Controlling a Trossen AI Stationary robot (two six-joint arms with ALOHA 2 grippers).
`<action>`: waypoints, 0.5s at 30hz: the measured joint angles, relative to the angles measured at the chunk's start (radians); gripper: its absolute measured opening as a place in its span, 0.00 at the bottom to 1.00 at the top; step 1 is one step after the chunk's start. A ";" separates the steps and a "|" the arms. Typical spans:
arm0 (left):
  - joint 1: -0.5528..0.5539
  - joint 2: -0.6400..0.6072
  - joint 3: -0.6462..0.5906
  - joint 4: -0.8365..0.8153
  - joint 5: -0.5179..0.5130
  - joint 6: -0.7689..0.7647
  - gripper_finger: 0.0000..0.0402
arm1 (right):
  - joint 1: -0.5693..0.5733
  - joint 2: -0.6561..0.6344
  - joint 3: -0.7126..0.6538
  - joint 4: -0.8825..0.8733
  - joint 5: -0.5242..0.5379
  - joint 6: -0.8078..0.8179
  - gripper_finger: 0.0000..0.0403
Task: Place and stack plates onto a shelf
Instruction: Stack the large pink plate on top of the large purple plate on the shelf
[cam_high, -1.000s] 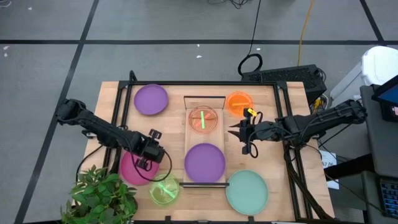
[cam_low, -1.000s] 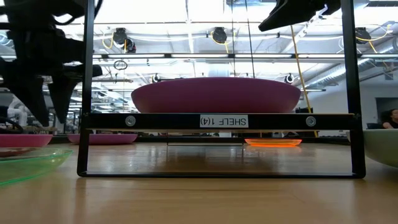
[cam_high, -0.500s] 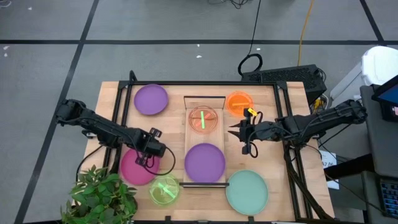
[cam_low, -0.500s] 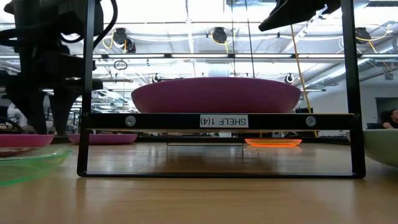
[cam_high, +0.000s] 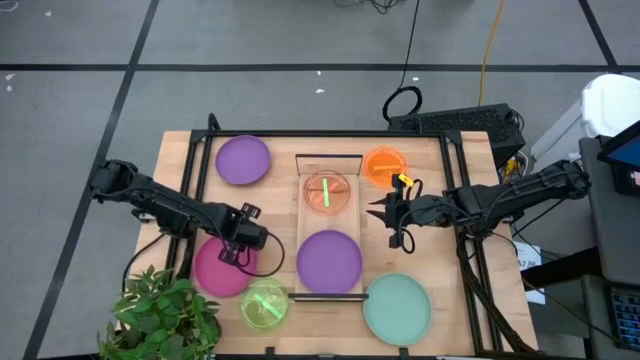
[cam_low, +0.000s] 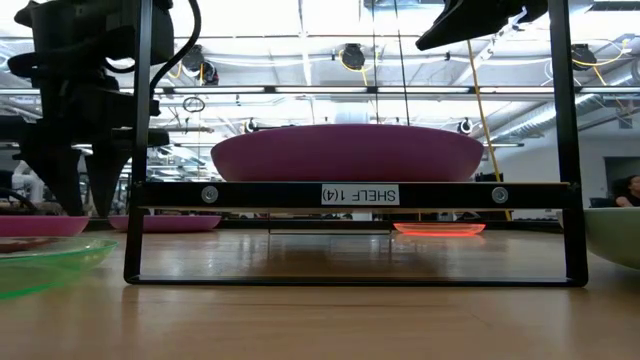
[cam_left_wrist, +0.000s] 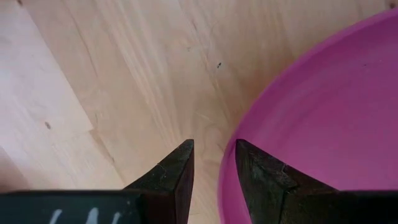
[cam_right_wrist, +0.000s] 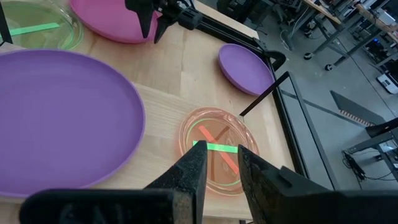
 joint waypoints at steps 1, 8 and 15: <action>0.000 0.000 0.000 0.000 0.003 0.001 0.31 | 0.000 0.000 0.000 0.000 0.000 0.000 0.18; -0.001 0.001 -0.001 0.017 0.025 0.003 0.31 | 0.000 0.000 0.000 0.000 0.000 0.000 0.18; -0.005 0.001 -0.061 0.122 0.027 0.004 0.30 | 0.000 0.000 0.000 0.000 0.000 0.000 0.18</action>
